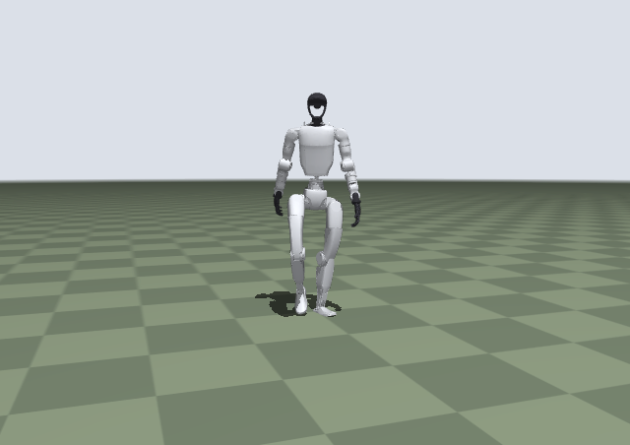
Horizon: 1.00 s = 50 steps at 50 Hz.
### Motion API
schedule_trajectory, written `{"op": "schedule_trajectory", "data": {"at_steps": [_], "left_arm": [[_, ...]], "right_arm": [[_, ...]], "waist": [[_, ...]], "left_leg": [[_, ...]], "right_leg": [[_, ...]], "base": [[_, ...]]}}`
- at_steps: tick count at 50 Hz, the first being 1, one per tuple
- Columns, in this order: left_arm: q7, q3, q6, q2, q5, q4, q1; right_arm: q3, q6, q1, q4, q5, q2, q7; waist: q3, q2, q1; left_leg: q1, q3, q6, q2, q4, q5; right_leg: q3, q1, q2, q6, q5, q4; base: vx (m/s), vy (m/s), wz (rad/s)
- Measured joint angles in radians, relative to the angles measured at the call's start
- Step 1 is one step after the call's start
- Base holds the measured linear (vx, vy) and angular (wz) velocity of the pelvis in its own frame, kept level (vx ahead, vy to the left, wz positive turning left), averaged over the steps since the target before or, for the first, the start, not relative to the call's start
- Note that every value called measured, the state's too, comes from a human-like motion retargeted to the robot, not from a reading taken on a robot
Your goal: In place motions
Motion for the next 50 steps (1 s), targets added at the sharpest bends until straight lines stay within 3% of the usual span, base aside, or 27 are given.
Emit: {"op": "schedule_trajectory", "data": {"at_steps": [5,7,8,10,12,13,15,17,20,22,25,28,31,33,35,37,38,40,43,45,47,50], "left_arm": [[-0.019,0.029,0.015,-0.036,0.028,0.021,0.065],[0.001,0.051,0.000,-0.065,0.019,0.050,0.114],[0.016,0.064,-0.013,-0.076,0.010,0.070,0.139],[0.047,0.104,-0.021,-0.084,0.007,0.111,0.176],[0.084,0.144,-0.026,-0.088,0.000,0.162,0.189],[0.104,0.152,-0.029,-0.090,-0.031,0.190,0.192],[0.088,0.187,-0.038,-0.083,-0.087,0.248,0.199],[0.030,0.226,-0.014,-0.074,-0.102,0.295,0.229],[0.019,0.271,0.022,-0.067,-0.075,0.325,0.315],[0.028,0.271,0.036,-0.067,-0.068,0.325,0.367],[0.024,0.277,0.056,-0.063,-0.055,0.325,0.387],[0.029,0.272,0.063,-0.054,-0.034,0.325,0.398],[0.029,0.264,0.060,-0.051,-0.043,0.325,0.388],[0.032,0.264,0.054,-0.054,-0.058,0.325,0.360],[0.040,0.256,0.038,-0.060,-0.076,0.325,0.329],[0.029,0.248,0.027,-0.075,-0.097,0.323,0.296],[0.017,0.249,0.031,-0.080,-0.107,0.315,0.259],[0.006,0.241,0.032,-0.087,-0.120,0.256,0.178],[-0.037,0.135,0.030,-0.043,-0.146,0.154,0.051],[-0.054,0.112,0.032,-0.015,-0.092,0.101,0.004],[-0.012,0.117,0.020,-0.021,-0.026,0.055,0.005],[0.022,0.043,-0.025,-0.022,-0.019,0.015,0.014]], "right_arm": [[0.039,-0.002,-0.026,-0.016,-0.005,0.013,-0.006],[0.062,-0.003,-0.046,-0.023,-0.003,0.019,-0.016],[0.080,-0.005,-0.057,-0.029,0.000,0.023,-0.023],[0.110,0.002,-0.095,-0.045,-0.001,0.038,-0.018],[0.097,0.020,-0.150,-0.095,-0.017,0.060,0.004],[0.091,0.020,-0.177,-0.128,-0.024,0.070,0.013],[0.104,0.008,-0.251,-0.197,-0.028,0.072,0.042],[0.132,-0.008,-0.292,-0.292,-0.042,0.067,0.059],[0.155,-0.055,-0.305,-0.421,-0.083,0.074,0.052],[0.173,-0.099,-0.319,-0.469,-0.083,0.072,0.044],[0.182,-0.125,-0.352,-0.514,-0.100,0.074,0.042],[0.154,-0.131,-0.313,-0.506,-0.118,0.093,0.024],[0.134,-0.129,-0.244,-0.449,-0.102,0.104,0.026],[0.117,-0.121,-0.201,-0.389,-0.105,0.101,0.048],[0.096,-0.106,-0.155,-0.319,-0.128,0.087,0.068],[0.084,-0.075,-0.114,-0.246,-0.166,0.060,0.072],[0.082,-0.053,-0.110,-0.214,-0.171,0.049,0.063],[0.069,-0.025,-0.118,-0.151,-0.120,0.032,0.015],[0.032,-0.015,-0.130,-0.044,-0.007,-0.001,0.007],[0.025,0.017,-0.114,0.011,0.021,-0.015,0.048],[0.013,0.055,-0.062,0.021,0.023,-0.024,0.046],[-0.013,0.061,0.017,0.021,0.034,-0.030,0.008]], "waist": [[-0.002,-0.017,-0.006],[0.002,-0.028,-0.002],[0.011,-0.038,0.008],[-0.005,-0.068,-0.003],[-0.006,-0.078,0.051],[0.011,-0.072,0.058],[0.061,-0.099,0.067],[0.080,-0.135,0.127],[0.042,-0.166,0.141],[0.030,-0.164,0.142],[0.052,-0.152,0.129],[0.033,-0.127,0.108],[0.003,-0.108,0.105],[0.019,-0.088,0.128],[0.028,-0.060,0.113],[-0.030,-0.010,0.056],[-0.071,0.014,0.047],[-0.006,0.013,0.005],[0.094,0.006,-0.058],[0.117,0.014,-0.096],[0.071,0.040,-0.123],[-0.010,0.061,-0.100]], "left_leg": [[0.034,0.006,-0.011,-0.002,0.058,-0.053],[0.028,-0.035,0.003,-0.020,0.142,-0.079],[0.024,-0.037,0.008,-0.027,0.209,-0.071],[-0.057,-0.008,-0.003,-0.017,0.406,0.076],[-0.283,-0.018,-0.020,0.054,0.728,0.239],[-0.386,-0.090,-0.013,0.045,0.857,0.250],[-0.523,-0.080,0.006,0.081,1.088,0.167],[-0.631,0.001,0.046,0.140,1.254,0.103],[-0.804,0.005,0.093,0.116,1.434,0.049],[-0.844,-0.009,0.095,0.101,1.465,0.043],[-0.781,-0.006,0.100,0.111,1.417,0.045],[-0.606,-0.040,0.064,0.079,1.219,0.060],[-0.337,-0.094,0.017,-0.011,0.820,0.111],[-0.099,-0.100,-0.021,-0.062,0.464,0.147],[0.094,-0.045,-0.003,-0.053,0.230,-0.105],[0.124,0.067,0.029,-0.018,0.094,-0.124],[0.072,0.080,0.007,0.004,0.074,-0.111],[0.036,-0.029,0.010,-0.007,0.071,-0.072],[0.066,0.010,0.019,0.006,0.067,-0.067],[0.065,-0.016,0.016,0.030,0.069,-0.056],[0.038,-0.026,0.014,0.044,0.060,-0.049],[0.014,-0.006,0.011,0.044,0.039,-0.041]], "right_leg": [[-0.042,0.327,0.016,-0.038,0.075,-0.497],[-0.058,0.494,0.038,-0.038,-0.052,-0.744],[-0.112,0.571,0.030,-0.075,-0.121,-0.851],[-0.154,0.627,-0.022,-0.076,-0.144,-0.982],[-0.175,0.620,-0.048,-0.053,-0.105,-1.033],[-0.175,0.619,-0.035,-0.055,-0.090,-1.050],[-0.252,0.640,-0.051,-0.076,-0.047,-1.092],[-0.220,0.636,-0.081,-0.087,-0.045,-1.085],[-0.187,0.598,-0.121,-0.098,-0.049,-1.060],[-0.193,0.593,-0.121,-0.104,-0.050,-1.055],[-0.193,0.605,-0.108,-0.104,-0.060,-1.047],[-0.214,0.635,-0.081,-0.095,-0.073,-1.056],[-0.208,0.642,-0.060,-0.088,-0.109,-1.022],[-0.156,0.643,-0.029,-0.088,-0.149,-0.945],[-0.140,0.635,0.001,-0.077,-0.149,-0.842],[-0.159,0.510,0.010,-0.060,0.004,-0.651],[-0.164,0.375,-0.013,-0.049,0.090,-0.478],[-0.071,0.179,-0.025,-0.017,0.135,-0.156],[-0.084,0.031,-0.100,-0.044,0.025,0.156],[-0.061,-0.055,-0.069,-0.025,-0.017,0.278],[-0.052,-0.132,-0.040,-0.002,-0.035,0.333],[-0.058,-0.159,-0.053,-0.015,-0.045,0.328]], "base": [[0.13,-0.03,0.08],[0.21,0.01,0.38],[0.18,-0.03,0.36],[0.00,-0.10,0.68],[-0.27,-0.11,0.61],[-0.34,-0.10,0.79],[-0.32,-0.03,0.36],[-0.06,0.04,-0.91],[0.23,0.00,-0.34],[0.13,0.00,-0.06],[-0.02,0.01,0.10],[0.21,-0.02,0.35],[0.25,-0.01,-0.13],[0.22,0.02,-0.86],[0.29,0.10,-0.33],[0.16,0.08,-0.18],[-0.18,0.08,-0.56],[-0.39,0.13,-0.25],[-0.39,0.12,0.48],[-0.11,0.05,0.52],[0.17,-0.03,0.28],[0.23,-0.05,-0.01]]}}
